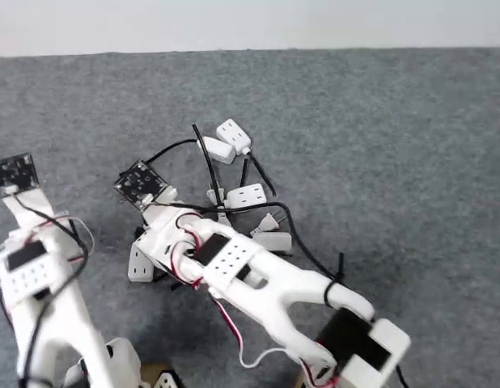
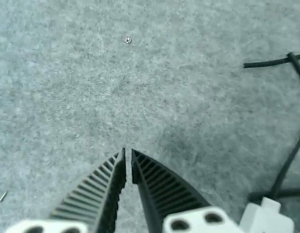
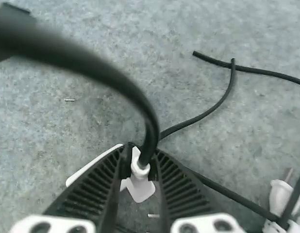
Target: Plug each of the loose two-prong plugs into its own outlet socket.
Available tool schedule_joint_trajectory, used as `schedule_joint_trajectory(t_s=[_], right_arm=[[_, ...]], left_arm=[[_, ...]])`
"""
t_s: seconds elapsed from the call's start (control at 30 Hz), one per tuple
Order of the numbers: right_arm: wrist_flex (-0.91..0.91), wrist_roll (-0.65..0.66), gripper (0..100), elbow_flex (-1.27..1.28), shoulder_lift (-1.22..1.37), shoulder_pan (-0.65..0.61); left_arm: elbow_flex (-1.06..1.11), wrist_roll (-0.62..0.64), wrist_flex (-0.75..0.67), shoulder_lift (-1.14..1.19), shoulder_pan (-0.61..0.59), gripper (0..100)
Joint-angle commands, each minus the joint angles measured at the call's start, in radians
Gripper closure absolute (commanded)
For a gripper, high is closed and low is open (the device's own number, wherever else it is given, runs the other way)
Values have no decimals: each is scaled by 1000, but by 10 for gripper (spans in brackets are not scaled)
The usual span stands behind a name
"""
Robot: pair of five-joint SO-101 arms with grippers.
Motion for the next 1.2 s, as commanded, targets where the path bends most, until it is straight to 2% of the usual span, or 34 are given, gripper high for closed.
schedule_joint_trajectory(t_s=[0.0, 0.53, 1.17], right_arm=[[-13, 15, 991, -94, -2, -24], [-13, 20, 991, -66, 1, -101], [-22, 64, 991, -106, 76, -54]], left_arm=[[-151, 11, 38, 147, -3, 988], [-189, 9, 37, 203, -5, 988], [-188, 6, 37, 206, -15, 988]])
